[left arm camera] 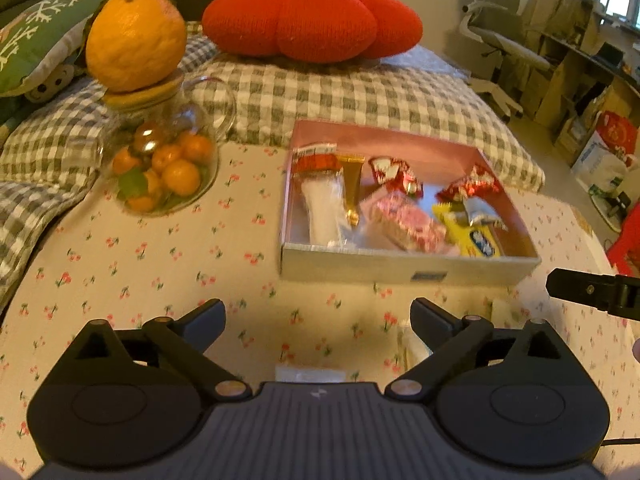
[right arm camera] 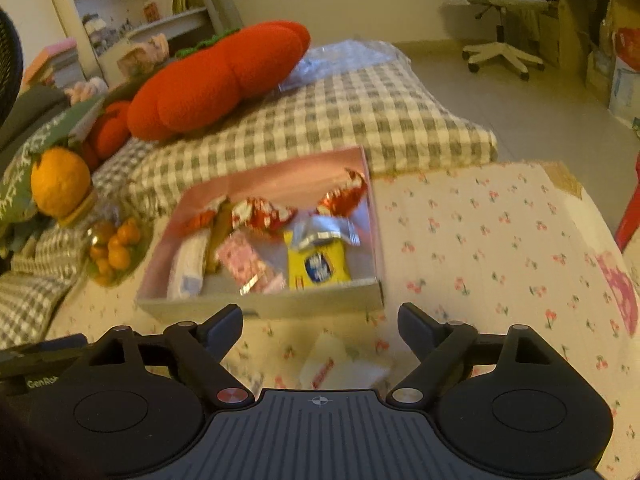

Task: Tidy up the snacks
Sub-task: 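Move both tools back over the remaining snacks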

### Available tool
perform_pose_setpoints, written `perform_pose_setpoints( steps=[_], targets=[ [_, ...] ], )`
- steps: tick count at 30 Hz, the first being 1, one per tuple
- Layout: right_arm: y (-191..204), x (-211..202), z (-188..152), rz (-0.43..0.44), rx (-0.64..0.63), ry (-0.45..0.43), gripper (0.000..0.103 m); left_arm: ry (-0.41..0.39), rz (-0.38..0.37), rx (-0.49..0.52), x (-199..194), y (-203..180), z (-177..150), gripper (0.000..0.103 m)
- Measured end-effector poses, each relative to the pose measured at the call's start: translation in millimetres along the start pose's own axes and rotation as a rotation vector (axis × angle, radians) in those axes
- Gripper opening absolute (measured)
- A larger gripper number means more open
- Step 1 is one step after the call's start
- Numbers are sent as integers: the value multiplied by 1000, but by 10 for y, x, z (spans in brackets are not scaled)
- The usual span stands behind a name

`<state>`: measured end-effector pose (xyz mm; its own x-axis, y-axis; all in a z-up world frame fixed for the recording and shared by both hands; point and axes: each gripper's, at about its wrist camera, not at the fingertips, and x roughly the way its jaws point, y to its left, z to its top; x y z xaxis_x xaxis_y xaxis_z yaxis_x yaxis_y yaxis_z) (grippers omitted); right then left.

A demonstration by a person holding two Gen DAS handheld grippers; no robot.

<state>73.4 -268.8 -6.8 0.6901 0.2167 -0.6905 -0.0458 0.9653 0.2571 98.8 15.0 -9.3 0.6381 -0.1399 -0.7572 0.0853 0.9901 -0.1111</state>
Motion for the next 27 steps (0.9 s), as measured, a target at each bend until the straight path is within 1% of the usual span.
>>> perform_pose_setpoints(
  steps=[3, 6, 9, 12, 18, 21, 27],
  targets=[
    [-23, -35, -82, -2, 3, 24, 87, 15, 8, 17, -42, 5, -100, 99],
    [-73, -66, -176, -2, -8, 53, 90, 23, 10, 47, -79, 20, -206, 100],
    [-111, -64, -259, -36, -43, 94, 90, 17, 18, 89, -117, 32, -308, 100],
    [-198, -65, -329, -45, -47, 122, 90, 24, 24, 115, -140, 61, -391, 100],
    [-320, -62, -465, -62, -64, 154, 90, 27, 28, 120, -116, 123, -493, 100],
    [-324, -43, -571, -63, -98, 173, 90, 9, 19, 121, -98, 125, -549, 100],
    [-354, 38, -758, -78, -147, 177, 90, -6, 18, 145, -8, 126, -671, 100]
  ],
)
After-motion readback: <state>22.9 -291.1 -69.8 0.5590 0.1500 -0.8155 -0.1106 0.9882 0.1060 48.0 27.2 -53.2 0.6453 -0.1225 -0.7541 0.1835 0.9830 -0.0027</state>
